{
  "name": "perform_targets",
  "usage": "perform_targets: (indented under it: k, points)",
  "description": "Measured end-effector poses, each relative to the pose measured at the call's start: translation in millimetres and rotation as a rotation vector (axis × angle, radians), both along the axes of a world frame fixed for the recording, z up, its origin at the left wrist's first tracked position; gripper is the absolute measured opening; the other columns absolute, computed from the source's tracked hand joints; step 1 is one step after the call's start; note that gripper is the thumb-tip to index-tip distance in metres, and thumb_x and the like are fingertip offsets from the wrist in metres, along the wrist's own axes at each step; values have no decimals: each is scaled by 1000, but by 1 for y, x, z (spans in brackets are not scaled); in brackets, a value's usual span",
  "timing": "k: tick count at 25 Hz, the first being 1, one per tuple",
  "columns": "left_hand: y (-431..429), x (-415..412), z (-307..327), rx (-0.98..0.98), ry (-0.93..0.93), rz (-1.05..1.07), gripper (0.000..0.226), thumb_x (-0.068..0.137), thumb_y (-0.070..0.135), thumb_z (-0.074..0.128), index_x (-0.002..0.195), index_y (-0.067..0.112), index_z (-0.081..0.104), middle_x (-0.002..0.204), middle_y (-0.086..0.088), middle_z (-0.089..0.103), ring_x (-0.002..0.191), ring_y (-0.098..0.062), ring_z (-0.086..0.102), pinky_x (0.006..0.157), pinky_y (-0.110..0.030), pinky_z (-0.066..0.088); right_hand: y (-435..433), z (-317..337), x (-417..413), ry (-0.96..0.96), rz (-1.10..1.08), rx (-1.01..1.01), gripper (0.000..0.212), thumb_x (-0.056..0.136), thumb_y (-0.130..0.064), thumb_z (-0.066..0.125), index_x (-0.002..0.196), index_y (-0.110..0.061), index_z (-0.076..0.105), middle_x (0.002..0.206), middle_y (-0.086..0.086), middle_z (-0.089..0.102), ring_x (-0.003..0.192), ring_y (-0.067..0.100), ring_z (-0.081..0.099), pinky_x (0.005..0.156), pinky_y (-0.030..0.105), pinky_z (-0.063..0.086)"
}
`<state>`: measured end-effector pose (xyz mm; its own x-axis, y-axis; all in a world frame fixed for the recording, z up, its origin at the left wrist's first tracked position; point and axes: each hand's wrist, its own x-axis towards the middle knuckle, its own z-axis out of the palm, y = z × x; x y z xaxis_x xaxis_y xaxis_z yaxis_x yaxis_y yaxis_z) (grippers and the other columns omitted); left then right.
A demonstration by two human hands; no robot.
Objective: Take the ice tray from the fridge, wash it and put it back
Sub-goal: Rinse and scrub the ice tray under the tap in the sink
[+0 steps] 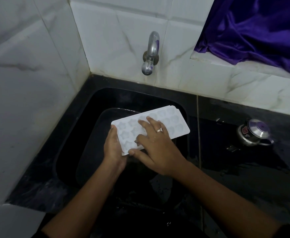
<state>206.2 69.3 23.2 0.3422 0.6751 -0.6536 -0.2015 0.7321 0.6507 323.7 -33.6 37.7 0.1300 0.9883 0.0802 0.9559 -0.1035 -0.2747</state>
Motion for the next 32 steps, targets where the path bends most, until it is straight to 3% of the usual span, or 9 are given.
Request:
perform_targets:
  k: [2,4,8,12,16,20,24,28,32]
  points:
    - [3,0,2,-4,-11,22,54,110,53,44,125,9,71,111,-13,81,93,-30,81,80,-45,65,-4,-6,1,-57,57,-19,61,102,-70,37,127,-23,66,164,12,35,158,33,15,125,61,13]
    - [9,-3,1,-11,-12,21,59,109,56,41,129,9,70,115,-15,80,100,-35,79,90,-52,61,-6,-5,12,-86,71,-32,59,102,-71,34,135,-32,63,166,11,33,159,33,14,126,62,11]
    - [5,-2,0,-7,-10,11,55,109,55,42,127,10,70,117,-14,79,104,-34,78,86,-48,64,8,-3,3,2,21,-2,58,102,-68,37,117,-25,71,163,12,37,158,33,16,126,60,12]
    - [13,-6,-5,-21,-5,18,61,108,58,41,134,10,67,124,-16,76,110,-38,76,91,-51,62,-1,-12,11,-73,68,-37,58,103,-70,34,136,-33,63,165,10,34,159,33,14,126,62,11]
    - [5,-1,2,-7,7,11,55,110,52,43,132,9,68,119,-14,79,108,-35,77,96,-52,60,7,-10,2,4,-17,1,58,102,-68,36,119,-25,71,163,12,38,158,32,17,125,61,13]
    - [13,-4,-1,6,27,15,57,110,54,41,132,9,69,117,-14,79,105,-35,78,90,-49,63,-5,-12,10,-73,55,-48,59,102,-71,34,141,-34,58,166,9,31,159,32,12,126,62,9]
    - [9,-2,1,13,17,25,56,110,52,43,132,8,68,119,-15,79,109,-35,77,94,-50,61,2,-1,7,40,13,25,61,100,-71,35,134,-28,63,164,11,35,159,31,13,126,60,7]
    - [5,1,6,-42,-28,45,56,109,51,46,128,4,70,119,-18,78,109,-36,76,99,-50,59,-1,-8,-4,-23,161,-24,60,100,-71,39,140,-31,59,166,10,32,159,31,12,127,57,5]
    - [0,1,4,-46,-17,33,54,107,52,49,126,7,71,117,-16,79,105,-35,78,96,-49,61,8,-6,-6,11,105,-17,58,101,-70,37,129,-30,67,166,11,33,159,31,12,125,61,8]
